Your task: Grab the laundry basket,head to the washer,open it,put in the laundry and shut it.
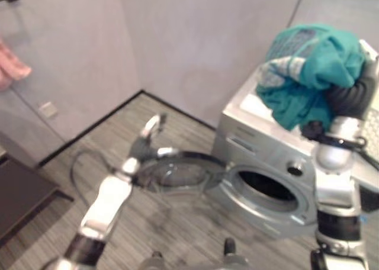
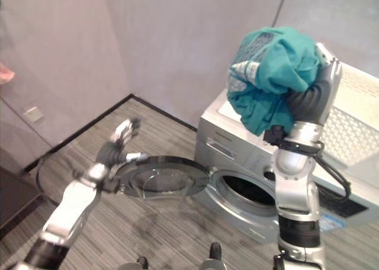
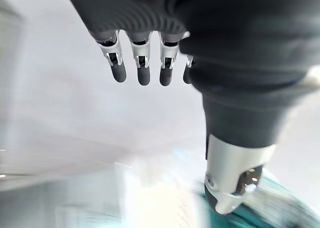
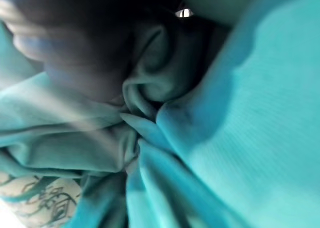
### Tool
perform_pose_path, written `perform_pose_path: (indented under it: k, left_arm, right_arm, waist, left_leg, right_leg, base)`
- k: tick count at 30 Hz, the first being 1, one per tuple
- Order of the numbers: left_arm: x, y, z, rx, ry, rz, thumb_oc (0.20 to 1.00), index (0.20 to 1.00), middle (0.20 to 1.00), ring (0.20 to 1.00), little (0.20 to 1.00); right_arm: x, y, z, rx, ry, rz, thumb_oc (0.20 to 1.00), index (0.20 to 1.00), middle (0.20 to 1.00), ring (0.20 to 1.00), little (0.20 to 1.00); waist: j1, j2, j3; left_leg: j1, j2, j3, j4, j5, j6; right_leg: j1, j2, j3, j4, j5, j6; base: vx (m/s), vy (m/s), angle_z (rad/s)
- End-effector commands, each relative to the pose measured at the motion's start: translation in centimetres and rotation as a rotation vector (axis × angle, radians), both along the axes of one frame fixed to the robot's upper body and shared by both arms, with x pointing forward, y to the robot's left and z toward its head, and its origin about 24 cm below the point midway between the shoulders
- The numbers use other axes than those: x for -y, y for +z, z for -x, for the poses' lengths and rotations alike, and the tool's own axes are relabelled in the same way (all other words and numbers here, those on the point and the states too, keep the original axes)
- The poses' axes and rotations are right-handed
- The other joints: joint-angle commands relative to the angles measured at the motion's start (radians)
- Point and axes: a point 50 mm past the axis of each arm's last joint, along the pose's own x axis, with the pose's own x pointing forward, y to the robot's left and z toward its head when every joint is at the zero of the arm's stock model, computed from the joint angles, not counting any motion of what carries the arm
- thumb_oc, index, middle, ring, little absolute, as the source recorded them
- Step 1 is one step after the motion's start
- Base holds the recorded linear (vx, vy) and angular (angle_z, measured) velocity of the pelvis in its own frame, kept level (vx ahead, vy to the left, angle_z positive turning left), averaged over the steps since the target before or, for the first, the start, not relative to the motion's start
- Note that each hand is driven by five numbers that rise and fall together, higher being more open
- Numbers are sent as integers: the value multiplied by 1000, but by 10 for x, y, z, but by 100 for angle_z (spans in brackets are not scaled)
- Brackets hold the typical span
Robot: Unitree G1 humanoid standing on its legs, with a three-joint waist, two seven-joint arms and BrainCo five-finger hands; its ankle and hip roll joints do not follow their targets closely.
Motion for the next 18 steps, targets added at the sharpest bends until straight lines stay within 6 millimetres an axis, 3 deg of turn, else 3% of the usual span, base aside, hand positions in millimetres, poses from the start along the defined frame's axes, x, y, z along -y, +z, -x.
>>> perform_pose_path:
  k: [1,2,3,6,8,11,14,15,18]
  left_arm:
    - [8,28,12,188,-20,-18,1000,1000,1000,1000,1000]
    - [15,40,15,246,-44,-24,1000,1000,1000,1000,1000]
    - [15,40,15,246,-45,-23,1000,1000,1000,1000,1000]
    - [19,46,21,271,-70,-8,1000,1000,1000,1000,1000]
    - [19,48,23,273,-74,-4,1000,1000,1000,1000,1000]
    - [17,48,25,256,-79,20,1000,1000,1000,1000,1000]
    - [15,47,26,252,-71,27,1000,1000,1000,1000,1000]
    - [13,41,27,227,-64,34,1000,1000,1000,1000,1000]
    - [12,38,27,212,-58,42,1000,1000,1000,1000,1000]
  right_arm:
    - [-10,32,20,187,147,31,200,200,200,200,200]
    - [-13,28,24,171,174,53,200,200,200,200,200]
    - [-13,28,24,171,174,53,200,200,200,200,200]
    - [-16,24,26,145,198,77,200,200,200,200,200]
    - [-17,22,26,136,206,77,200,200,200,200,200]
    - [-25,20,22,123,252,56,200,200,200,200,200]
    - [-31,22,20,131,283,56,200,200,200,200,200]
    - [-35,20,20,118,322,50,200,200,200,200,200]
    - [-37,18,19,107,339,50,200,200,200,200,200]
  waist:
    - [14,36,20]
    - [17,46,19]
    - [17,45,19]
    - [42,52,1]
    - [51,49,-6]
    - [106,20,-35]
    - [122,16,-33]
    - [130,15,-26]
    - [127,19,-24]
  left_leg:
    - [48,15,46,-49,-78,100]
    - [40,10,55,-71,-56,112]
    - [39,10,57,-73,-49,112]
    - [30,9,91,-107,-20,120]
    - [23,9,104,-112,-9,118]
    - [-48,27,180,-82,35,98]
    - [-78,54,213,-52,49,83]
    - [-93,80,226,-49,81,61]
    - [-94,96,231,-51,96,49]
  right_leg:
    - [-24,-37,-130,204,-102,4]
    - [-10,5,-149,291,-174,-10]
    - [-14,4,-150,294,-174,-14]
    - [26,46,-200,380,-287,-35]
    - [48,56,-213,393,-312,-39]
    - [170,84,-241,295,-374,-54]
    - [207,93,-248,199,-379,-59]
    - [236,122,-236,123,-387,-69]
    - [242,136,-234,99,-382,-74]
  base:
    - [-317,242,-48]
    - [-237,167,-51]
    - [-188,149,-36]
    - [-138,56,-30]
    - [-145,-41,-39]
    - [-234,-145,-26]
    - [-215,-211,-47]
    - [-150,-202,-44]
    - [-123,-117,-35]
